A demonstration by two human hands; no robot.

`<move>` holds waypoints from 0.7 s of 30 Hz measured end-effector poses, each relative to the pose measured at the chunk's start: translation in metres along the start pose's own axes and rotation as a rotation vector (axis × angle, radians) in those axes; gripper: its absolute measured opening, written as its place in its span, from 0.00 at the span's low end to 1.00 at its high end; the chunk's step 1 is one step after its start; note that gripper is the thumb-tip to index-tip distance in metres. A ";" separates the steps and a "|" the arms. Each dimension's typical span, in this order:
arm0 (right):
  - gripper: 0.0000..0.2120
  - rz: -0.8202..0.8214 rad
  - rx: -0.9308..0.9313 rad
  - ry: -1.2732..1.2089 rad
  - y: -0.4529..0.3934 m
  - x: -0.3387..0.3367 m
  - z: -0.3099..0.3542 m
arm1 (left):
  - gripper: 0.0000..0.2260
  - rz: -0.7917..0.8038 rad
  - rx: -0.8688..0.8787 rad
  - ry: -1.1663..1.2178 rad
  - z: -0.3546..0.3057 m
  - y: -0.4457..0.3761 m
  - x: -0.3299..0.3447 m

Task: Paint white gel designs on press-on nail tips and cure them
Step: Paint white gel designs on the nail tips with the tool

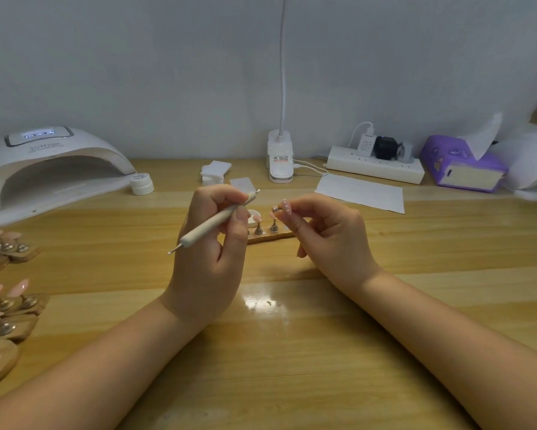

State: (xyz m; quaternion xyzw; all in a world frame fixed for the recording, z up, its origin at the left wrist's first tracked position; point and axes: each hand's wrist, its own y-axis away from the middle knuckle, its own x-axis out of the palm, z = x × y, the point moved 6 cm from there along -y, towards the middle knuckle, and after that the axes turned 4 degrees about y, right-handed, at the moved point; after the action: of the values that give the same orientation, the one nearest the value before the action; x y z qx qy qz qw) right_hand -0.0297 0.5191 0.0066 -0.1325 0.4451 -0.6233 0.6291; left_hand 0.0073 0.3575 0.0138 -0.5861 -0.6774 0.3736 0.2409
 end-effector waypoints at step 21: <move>0.09 0.063 0.287 0.385 -0.002 0.000 -0.024 | 0.09 0.065 -0.264 -0.279 0.037 0.001 -0.005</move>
State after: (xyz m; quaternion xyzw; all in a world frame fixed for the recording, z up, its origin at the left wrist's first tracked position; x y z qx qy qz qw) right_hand -0.0483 0.5281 -0.0057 0.0937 0.4676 -0.6740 0.5641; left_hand -0.0195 0.3440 -0.0092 -0.5766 -0.7281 0.3669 0.0534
